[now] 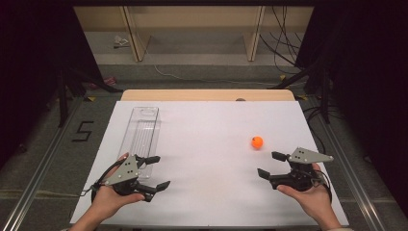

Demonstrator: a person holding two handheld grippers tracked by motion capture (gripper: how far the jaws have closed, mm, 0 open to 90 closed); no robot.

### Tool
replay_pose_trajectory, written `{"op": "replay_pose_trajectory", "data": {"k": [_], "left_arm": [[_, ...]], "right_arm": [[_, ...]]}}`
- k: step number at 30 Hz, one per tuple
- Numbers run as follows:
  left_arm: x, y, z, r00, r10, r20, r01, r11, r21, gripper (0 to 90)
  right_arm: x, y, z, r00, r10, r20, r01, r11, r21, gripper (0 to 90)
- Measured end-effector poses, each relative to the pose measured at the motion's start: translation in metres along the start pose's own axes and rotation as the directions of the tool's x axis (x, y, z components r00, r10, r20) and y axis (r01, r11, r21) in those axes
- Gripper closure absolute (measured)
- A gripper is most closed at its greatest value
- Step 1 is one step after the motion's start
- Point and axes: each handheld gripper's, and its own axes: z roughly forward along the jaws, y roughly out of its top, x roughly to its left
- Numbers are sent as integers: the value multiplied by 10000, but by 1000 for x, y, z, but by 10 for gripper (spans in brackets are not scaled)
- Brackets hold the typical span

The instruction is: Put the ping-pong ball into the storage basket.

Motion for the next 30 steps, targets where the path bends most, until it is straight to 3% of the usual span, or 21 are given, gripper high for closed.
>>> {"op": "replay_pose_trajectory", "data": {"k": [15, 30], "left_arm": [[-1, 0, 0, 10000, 23, 23, -23, 10000, -13, 157], [-2, 0, 1, 9999, 53, 90, -53, 10000, 7, 157]], "right_arm": [[-3, 2, 2, 9990, -6, 457, 13, 9999, -142, 163], [-13, 7, 18, 9957, 12, 928, -2, 9999, -112, 163]]}}
